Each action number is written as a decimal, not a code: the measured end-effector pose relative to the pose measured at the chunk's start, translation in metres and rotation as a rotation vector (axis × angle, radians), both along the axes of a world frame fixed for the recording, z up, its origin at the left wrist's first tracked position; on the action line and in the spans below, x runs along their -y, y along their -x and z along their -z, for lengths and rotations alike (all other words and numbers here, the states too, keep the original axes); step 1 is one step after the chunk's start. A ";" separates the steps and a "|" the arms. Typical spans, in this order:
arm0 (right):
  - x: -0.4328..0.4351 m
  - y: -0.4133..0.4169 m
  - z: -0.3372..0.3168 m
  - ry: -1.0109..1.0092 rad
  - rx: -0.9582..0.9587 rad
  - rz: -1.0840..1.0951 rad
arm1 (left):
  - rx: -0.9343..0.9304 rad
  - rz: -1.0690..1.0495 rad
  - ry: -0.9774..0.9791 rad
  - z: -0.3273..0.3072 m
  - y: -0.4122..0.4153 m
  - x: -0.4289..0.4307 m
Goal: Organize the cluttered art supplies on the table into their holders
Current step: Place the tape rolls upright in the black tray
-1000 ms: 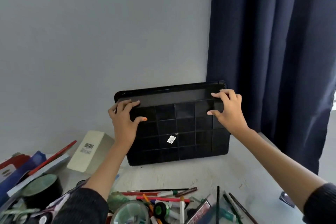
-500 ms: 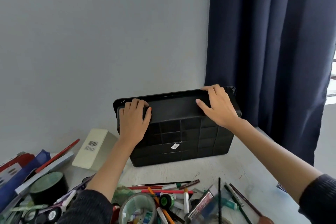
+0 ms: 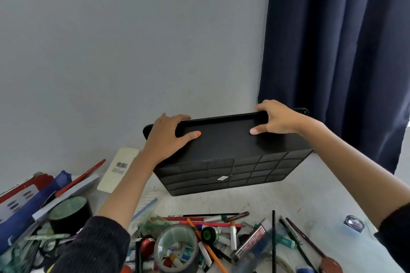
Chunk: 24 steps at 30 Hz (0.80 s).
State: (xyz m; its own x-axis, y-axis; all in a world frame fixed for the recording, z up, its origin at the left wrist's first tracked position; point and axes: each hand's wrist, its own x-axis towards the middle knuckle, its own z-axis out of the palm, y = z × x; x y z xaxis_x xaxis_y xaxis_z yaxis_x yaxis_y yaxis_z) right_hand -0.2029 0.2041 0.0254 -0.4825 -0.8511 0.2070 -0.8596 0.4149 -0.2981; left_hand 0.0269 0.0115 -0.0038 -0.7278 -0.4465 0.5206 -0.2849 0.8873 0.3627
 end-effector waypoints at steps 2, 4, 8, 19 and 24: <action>-0.004 -0.002 0.001 0.019 0.074 -0.019 | 0.009 -0.014 -0.112 -0.005 -0.003 -0.004; -0.008 -0.009 0.004 0.043 0.066 -0.007 | 0.026 -0.034 -0.149 -0.005 -0.007 -0.008; -0.020 -0.031 0.022 0.079 0.045 0.025 | 0.029 -0.038 -0.137 0.003 -0.015 -0.020; -0.037 -0.064 0.120 0.228 -0.007 0.076 | 0.092 -0.059 0.067 0.083 -0.032 -0.049; -0.035 -0.072 0.169 0.292 -0.132 0.095 | 0.134 -0.021 0.241 0.118 -0.035 -0.049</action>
State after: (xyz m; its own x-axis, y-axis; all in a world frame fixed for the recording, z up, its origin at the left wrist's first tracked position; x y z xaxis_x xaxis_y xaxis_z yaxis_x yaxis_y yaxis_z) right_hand -0.1311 0.2391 -0.1434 -0.5094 -0.6993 0.5014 -0.8605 0.4080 -0.3053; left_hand 0.0621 0.0605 -0.1222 -0.7892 -0.3368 0.5136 -0.3351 0.9369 0.0996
